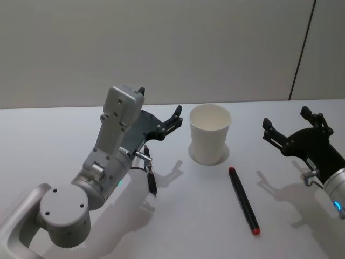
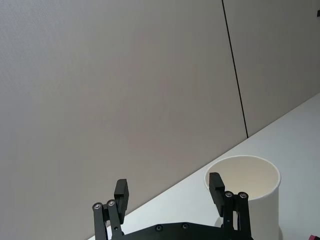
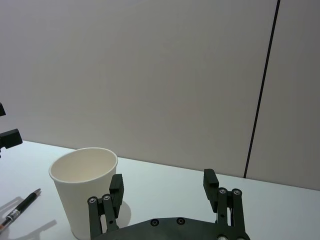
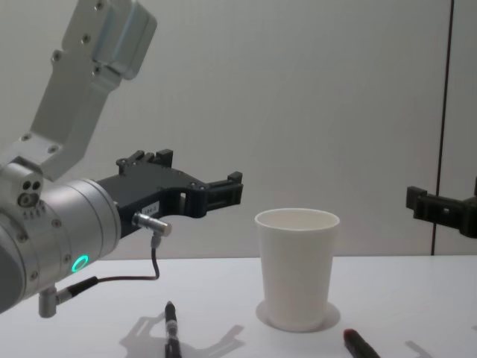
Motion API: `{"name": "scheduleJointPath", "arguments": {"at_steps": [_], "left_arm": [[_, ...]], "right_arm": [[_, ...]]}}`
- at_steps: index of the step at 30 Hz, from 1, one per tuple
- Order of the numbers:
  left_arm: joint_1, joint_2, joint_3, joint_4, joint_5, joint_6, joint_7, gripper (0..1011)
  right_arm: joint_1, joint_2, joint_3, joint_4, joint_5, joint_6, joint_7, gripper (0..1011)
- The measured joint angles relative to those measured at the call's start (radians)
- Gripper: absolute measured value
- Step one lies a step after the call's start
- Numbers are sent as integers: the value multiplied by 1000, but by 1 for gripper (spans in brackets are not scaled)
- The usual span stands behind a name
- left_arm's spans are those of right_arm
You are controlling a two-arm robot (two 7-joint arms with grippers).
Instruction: Place the pen into the pen holder.
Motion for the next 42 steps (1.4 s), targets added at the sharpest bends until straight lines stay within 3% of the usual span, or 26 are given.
{"name": "scheduleJointPath", "arguments": {"at_steps": [42], "left_arm": [[0,0,0,0,0,0,0,1001]], "right_arm": [[0,0,0,0,0,0,0,1001]]}}
